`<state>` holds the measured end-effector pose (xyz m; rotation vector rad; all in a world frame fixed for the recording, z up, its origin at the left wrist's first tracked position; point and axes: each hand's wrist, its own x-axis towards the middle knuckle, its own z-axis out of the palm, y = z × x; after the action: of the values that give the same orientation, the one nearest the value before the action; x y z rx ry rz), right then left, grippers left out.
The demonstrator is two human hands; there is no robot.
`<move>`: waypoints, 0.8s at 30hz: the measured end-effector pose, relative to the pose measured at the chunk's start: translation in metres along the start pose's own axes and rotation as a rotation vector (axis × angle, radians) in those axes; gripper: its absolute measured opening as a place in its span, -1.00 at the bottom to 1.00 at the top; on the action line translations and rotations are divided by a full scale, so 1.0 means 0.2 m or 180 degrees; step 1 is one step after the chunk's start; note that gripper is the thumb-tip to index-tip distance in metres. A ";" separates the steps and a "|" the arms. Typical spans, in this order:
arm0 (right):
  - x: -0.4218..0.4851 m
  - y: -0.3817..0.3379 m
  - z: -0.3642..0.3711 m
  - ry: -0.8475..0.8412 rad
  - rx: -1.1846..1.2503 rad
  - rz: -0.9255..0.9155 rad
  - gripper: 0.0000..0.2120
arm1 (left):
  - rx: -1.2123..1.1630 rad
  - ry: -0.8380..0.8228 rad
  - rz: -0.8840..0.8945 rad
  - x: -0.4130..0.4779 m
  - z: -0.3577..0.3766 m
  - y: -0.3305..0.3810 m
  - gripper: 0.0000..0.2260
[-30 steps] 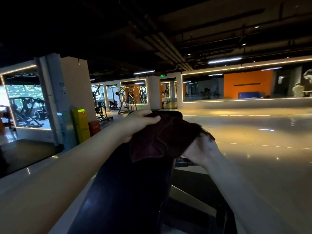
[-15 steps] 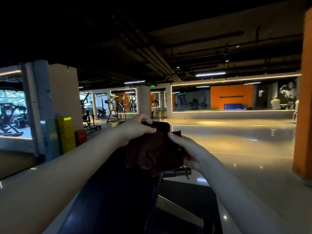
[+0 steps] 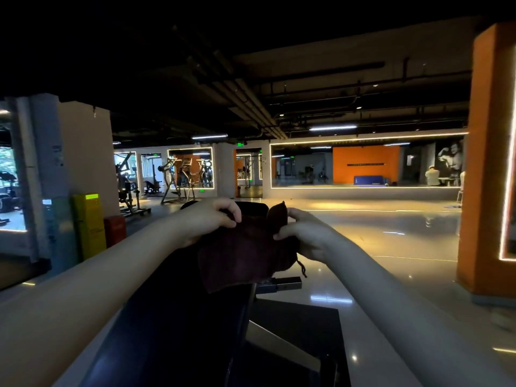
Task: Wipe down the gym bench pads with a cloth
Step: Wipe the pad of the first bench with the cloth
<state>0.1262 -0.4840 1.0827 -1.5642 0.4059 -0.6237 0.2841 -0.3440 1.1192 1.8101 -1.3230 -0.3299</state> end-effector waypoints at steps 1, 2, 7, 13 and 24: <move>0.00 -0.01 0.00 0.0014 0.0015 0.0007 -0.50 | 0.0010 0.0016 0.0009 -0.02 0.00 -0.02 -0.80; 0.00 -0.03 0.00 0.0034 0.0029 0.0009 -0.52 | 0.0037 0.0036 0.0002 -0.03 0.01 -0.03 -0.81; 0.01 -0.13 0.08 0.0100 -0.0009 -0.0075 -0.65 | 0.0234 0.0034 -0.0203 -0.09 0.04 -0.04 -0.93; 0.05 -0.25 0.19 0.0540 -0.0472 -0.0119 -0.53 | 0.0478 0.0483 0.0094 -0.18 0.13 0.00 -0.46; -0.03 -0.29 0.26 0.0406 -0.0486 0.0125 -0.66 | 0.0055 0.0804 0.0740 -0.25 0.21 -0.06 -0.73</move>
<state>0.1461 -0.4336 1.1376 -1.6618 0.5905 -0.6772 0.2442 -0.3185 1.0715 1.6295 -1.3403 0.0354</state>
